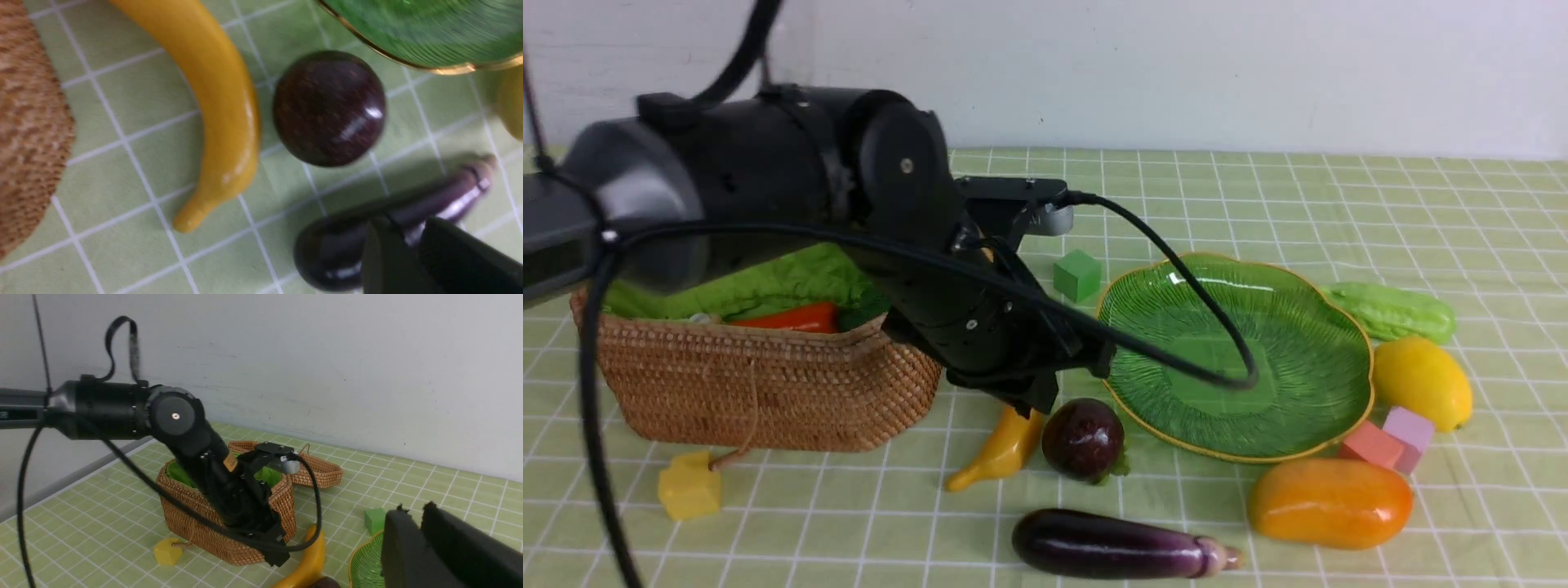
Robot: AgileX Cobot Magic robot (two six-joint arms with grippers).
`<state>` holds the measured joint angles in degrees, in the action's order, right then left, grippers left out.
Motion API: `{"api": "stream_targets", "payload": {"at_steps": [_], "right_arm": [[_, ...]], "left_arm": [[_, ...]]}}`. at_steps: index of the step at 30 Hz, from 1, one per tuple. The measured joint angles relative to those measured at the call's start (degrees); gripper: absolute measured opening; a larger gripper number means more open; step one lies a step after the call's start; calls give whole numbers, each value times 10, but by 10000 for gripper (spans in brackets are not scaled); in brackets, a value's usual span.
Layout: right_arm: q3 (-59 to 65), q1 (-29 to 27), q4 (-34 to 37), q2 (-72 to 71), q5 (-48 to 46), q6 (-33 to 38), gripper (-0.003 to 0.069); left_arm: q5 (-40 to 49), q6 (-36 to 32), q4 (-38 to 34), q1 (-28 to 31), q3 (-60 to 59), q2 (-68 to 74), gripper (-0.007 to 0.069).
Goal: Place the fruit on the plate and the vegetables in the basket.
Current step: Use the left arm to grab a banana and put it into the right plate
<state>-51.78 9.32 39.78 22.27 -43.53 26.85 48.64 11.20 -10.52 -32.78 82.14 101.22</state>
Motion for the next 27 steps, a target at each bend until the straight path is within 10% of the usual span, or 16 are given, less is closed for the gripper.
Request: {"api": "stream_targets", "payload": {"at_steps": [9, 27], "right_arm": [[0, 0, -1, 0, -3, 0, 76], [0, 0, -1, 0, -7, 0, 82]], "left_arm": [[26, 171, 133, 0, 144, 143, 439], [41, 188, 174, 0, 170, 235, 436]]}}
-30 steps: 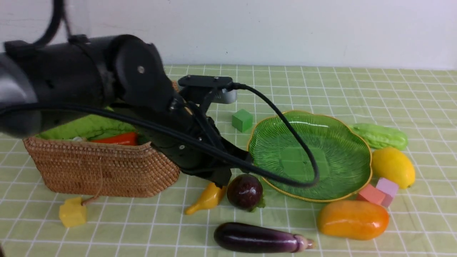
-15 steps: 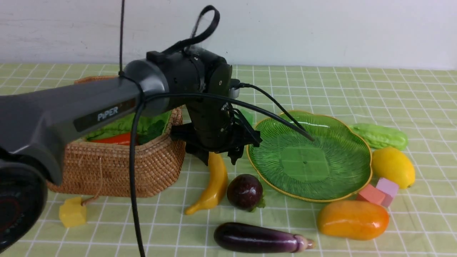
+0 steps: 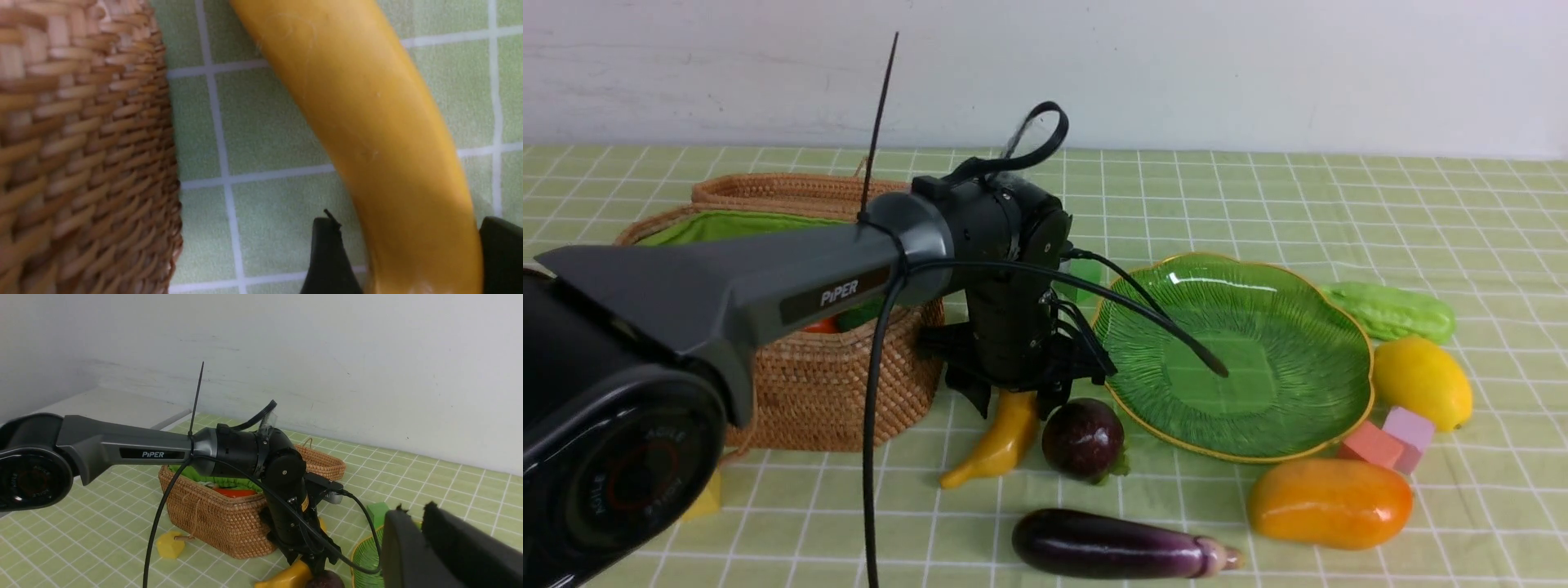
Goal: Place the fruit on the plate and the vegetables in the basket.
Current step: Use the left arm to grab a banana and put it into the right plate
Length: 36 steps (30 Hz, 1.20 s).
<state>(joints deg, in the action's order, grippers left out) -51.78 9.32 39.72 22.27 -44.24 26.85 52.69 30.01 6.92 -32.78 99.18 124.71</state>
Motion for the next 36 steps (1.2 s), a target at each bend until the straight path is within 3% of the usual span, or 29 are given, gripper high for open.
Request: {"api": "stream_targets", "payload": {"at_steps": [3, 6, 17, 23, 27, 33, 36], "right_arm": [[0, 0, 0, 0, 0, 0, 83], [0, 0, 0, 0, 0, 0, 83], [0, 0, -2, 0, 0, 0, 89], [0, 0, -3, 0, 0, 0, 89], [0, 0, -15, 0, -6, -10, 90], [-2, 0, -92, 0, -46, -121, 94], [-5, 0, -145, 0, -70, -175, 94]], "left_arm": [[0, 0, 1, 0, 1, 6, 401], [4, 0, 1, 0, 1, 12, 311], [67, -23, 0, -8, 52, -3, 312], [96, -59, 5, -49, 118, -47, 312], [112, -167, 4, -82, 163, -56, 312], [70, -465, -54, -104, 184, -57, 312], [37, -561, -98, -104, 185, -51, 312]]}}
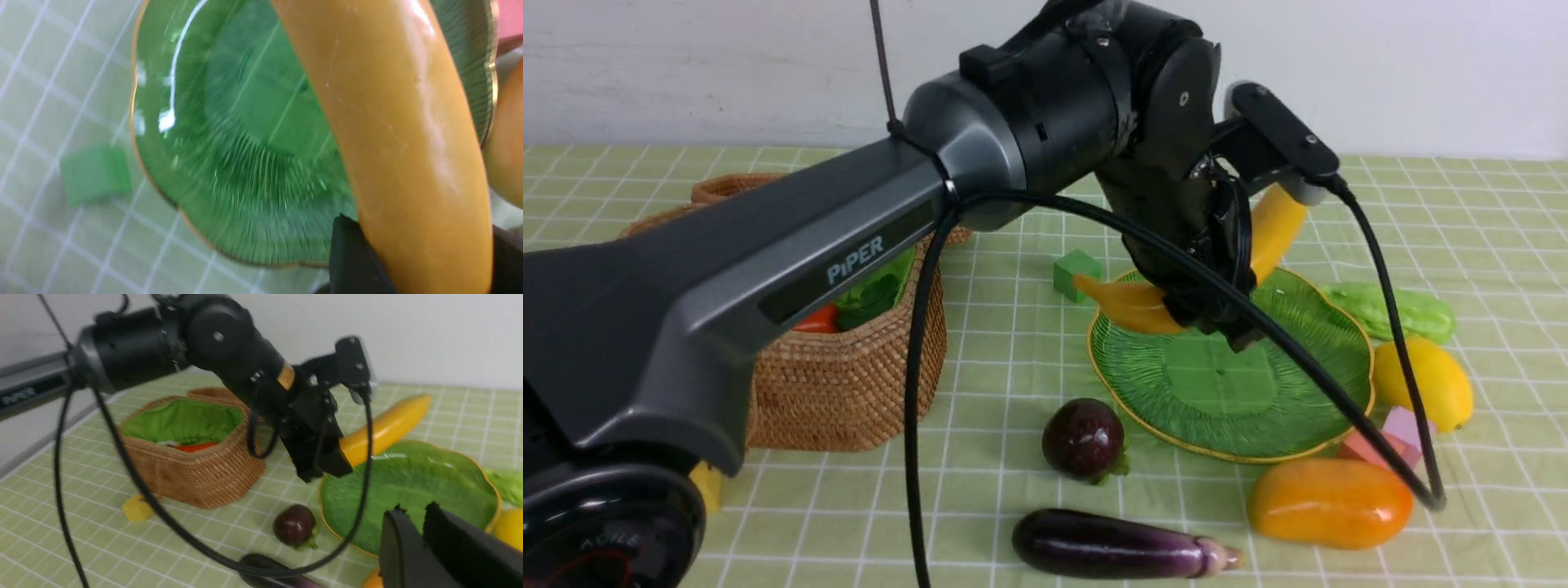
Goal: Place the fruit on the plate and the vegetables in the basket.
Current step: Use the left arm to grab a banana and put it into the right plate
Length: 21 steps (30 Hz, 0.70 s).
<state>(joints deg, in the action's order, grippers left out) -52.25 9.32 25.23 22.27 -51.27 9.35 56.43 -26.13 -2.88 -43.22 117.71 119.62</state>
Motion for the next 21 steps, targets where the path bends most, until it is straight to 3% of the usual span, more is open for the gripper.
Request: {"api": "stream_targets", "payload": {"at_steps": [4, 8, 21], "right_arm": [[-15, 0, -90, 0, -40, -62, 95], [-33, 0, -152, 0, -72, -101, 97], [-37, 0, -156, 0, -106, -108, 107]], "left_arm": [[-53, -77, -35, 0, 1, 27, 312], [-88, -93, -40, 0, 1, 62, 312], [-160, -97, -40, 1, 1, 95, 312]]}}
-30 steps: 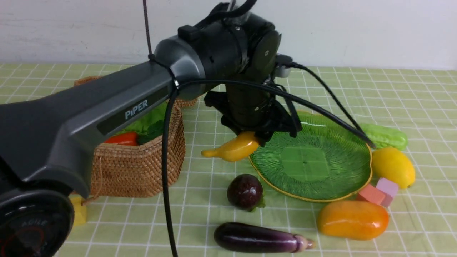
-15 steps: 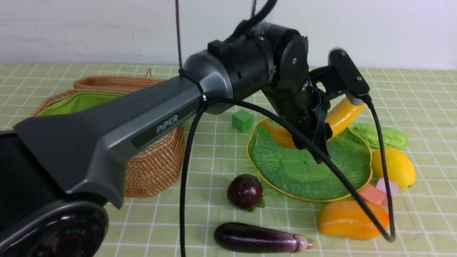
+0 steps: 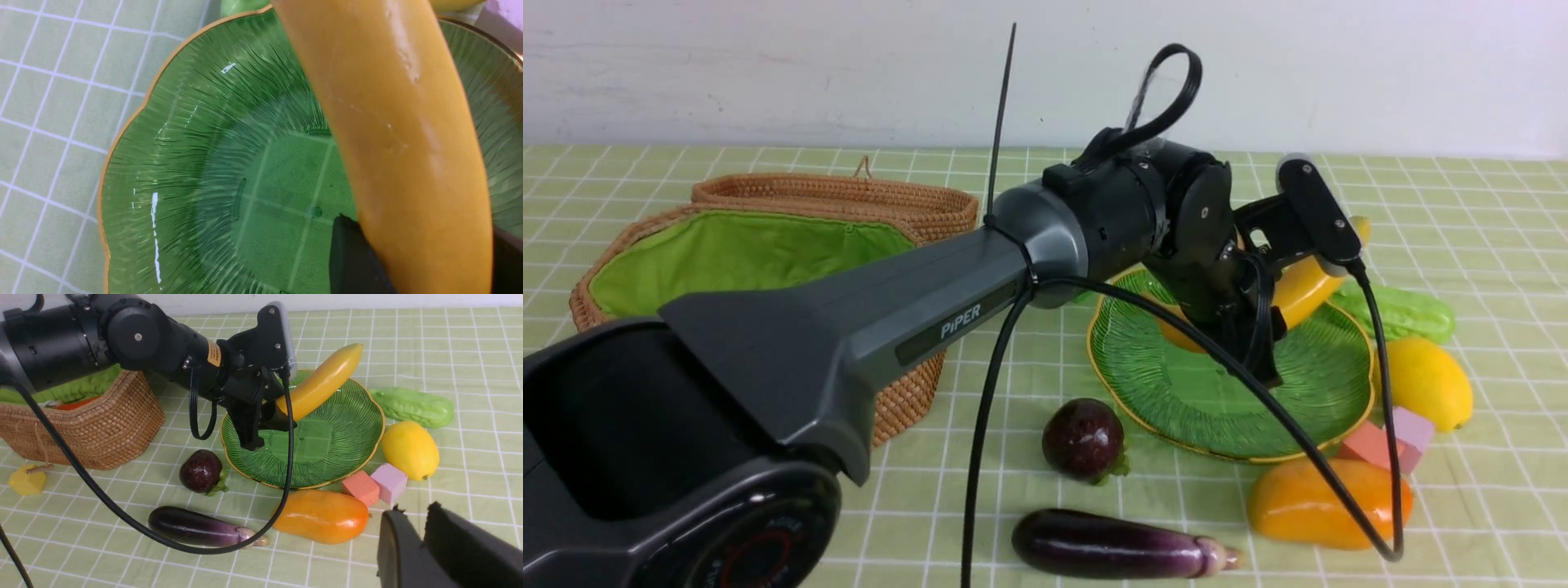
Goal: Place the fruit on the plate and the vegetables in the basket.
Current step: Use the left arm to grab a banana and put it into the right plate
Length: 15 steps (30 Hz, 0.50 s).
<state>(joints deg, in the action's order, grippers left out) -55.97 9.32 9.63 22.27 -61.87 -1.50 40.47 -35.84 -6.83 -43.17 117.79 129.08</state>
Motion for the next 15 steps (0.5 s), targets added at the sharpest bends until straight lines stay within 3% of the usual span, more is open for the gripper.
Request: {"api": "stream_targets", "payload": {"at_steps": [4, 15], "right_arm": [[0, 0, 1, 0, 0, 0, 109], [0, 0, 2, 0, -1, 15, 113]], "left_arm": [[0, 0, 0, 0, 0, 1, 317], [5, 0, 1, 0, 0, 0, 456]]}}
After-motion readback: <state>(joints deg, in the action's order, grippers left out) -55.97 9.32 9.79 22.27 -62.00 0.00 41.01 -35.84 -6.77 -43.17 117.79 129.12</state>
